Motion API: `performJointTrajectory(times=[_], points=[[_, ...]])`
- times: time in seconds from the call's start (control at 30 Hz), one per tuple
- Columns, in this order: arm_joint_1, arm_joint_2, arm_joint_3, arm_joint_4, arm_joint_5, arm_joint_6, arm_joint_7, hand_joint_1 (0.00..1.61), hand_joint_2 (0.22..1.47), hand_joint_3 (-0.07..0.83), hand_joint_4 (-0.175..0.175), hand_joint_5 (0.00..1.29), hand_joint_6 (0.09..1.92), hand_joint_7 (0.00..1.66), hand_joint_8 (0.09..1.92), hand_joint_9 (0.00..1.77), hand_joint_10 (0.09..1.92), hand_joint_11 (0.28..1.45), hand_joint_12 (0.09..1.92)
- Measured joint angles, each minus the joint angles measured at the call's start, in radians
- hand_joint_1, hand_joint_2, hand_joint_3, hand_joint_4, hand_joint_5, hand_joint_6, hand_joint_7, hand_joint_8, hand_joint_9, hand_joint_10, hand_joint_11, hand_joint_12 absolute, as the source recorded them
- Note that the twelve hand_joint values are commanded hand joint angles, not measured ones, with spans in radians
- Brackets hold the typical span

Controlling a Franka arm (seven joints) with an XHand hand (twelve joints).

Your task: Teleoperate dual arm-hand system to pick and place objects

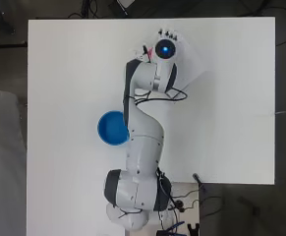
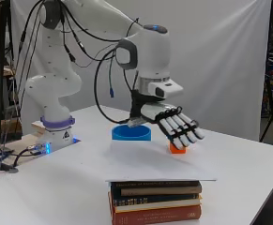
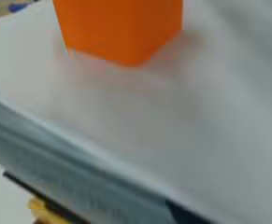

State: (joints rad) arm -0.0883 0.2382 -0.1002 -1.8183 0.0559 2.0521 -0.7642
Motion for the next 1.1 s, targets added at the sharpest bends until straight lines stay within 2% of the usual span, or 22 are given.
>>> performJointTrajectory(times=[0.17,0.2,0.23,0.27,0.3,0.33,0.37,0.47,0.63,0.7,0.73,0.77,0.8,0.87,1.0,1.1], points=[[-0.011,-0.111,-0.026,-0.261,0.037,0.038,-0.077,0.38,1.06,0.001,0.065,0.31,0.09,0.32,0.09,0.43,0.09,0.48,0.09],[-0.012,-0.120,-0.031,-0.283,0.044,0.042,-0.094,0.42,1.07,0.002,0.071,0.37,0.09,0.39,0.09,0.49,0.09,0.49,0.09],[-0.013,-0.126,-0.035,-0.294,0.050,0.045,-0.109,0.71,1.11,-0.001,0.027,0.53,0.43,0.61,0.43,0.73,0.38,0.60,0.25],[-0.015,-0.129,-0.039,-0.297,0.060,0.048,-0.124,0.83,1.16,0.003,0.071,0.63,0.85,0.79,0.95,0.96,0.95,0.73,0.70],[-0.016,-0.133,-0.042,-0.295,0.072,0.055,-0.144,0.89,1.20,0.003,0.108,0.69,1.10,0.90,1.32,1.10,1.36,0.78,1.12],[-0.018,-0.140,-0.045,-0.290,0.090,0.068,-0.171,0.91,1.22,0.003,0.132,0.72,1.24,0.96,1.55,1.17,1.61,0.80,1.39],[-0.019,-0.149,-0.048,-0.287,0.113,0.081,-0.205,0.91,1.23,0.002,0.149,0.73,1.31,0.98,1.67,1.21,1.74,0.80,1.55],[-0.003,-0.193,-0.066,-0.304,0.174,0.104,-0.305,0.90,1.25,0.002,0.172,0.72,1.40,1.00,1.81,1.24,1.87,0.82,1.72],[0.019,-0.273,-0.066,-0.323,0.205,0.099,-0.325,0.89,1.26,0.002,0.175,0.69,1.43,1.00,1.86,1.25,1.89,0.83,1.75],[0.019,-0.300,-0.061,-0.327,0.214,0.094,-0.319,0.52,1.16,-0.007,0.115,0.41,0.62,0.47,0.79,0.68,0.82,0.54,0.77],[0.019,-0.305,-0.058,-0.327,0.215,0.090,-0.313,0.40,1.11,-0.007,0.100,0.30,0.34,0.34,0.43,0.52,0.45,0.47,0.43],[0.020,-0.309,-0.051,-0.326,0.208,0.084,-0.297,0.32,1.06,-0.006,0.092,0.21,0.17,0.27,0.22,0.44,0.24,0.45,0.22],[0.020,-0.314,-0.042,-0.328,0.195,0.083,-0.267,0.26,1.02,-0.010,0.086,0.14,0.09,0.23,0.10,0.41,0.12,0.44,0.11],[0.021,-0.329,-0.032,-0.334,0.174,0.079,-0.191,0.19,0.96,-0.014,0.083,0.06,0.09,0.17,0.09,0.37,0.09,0.45,0.09],[0.023,-0.354,-0.022,-0.352,0.155,0.061,-0.067,0.27,0.97,0.001,0.098,0.14,0.09,0.18,0.09,0.36,0.09,0.46,0.09],[0.025,-0.367,-0.011,-0.377,0.141,0.061,-0.115,0.31,0.97,0.001,0.096,0.16,0.09,0.19,0.09,0.36,0.09,0.46,0.09]])
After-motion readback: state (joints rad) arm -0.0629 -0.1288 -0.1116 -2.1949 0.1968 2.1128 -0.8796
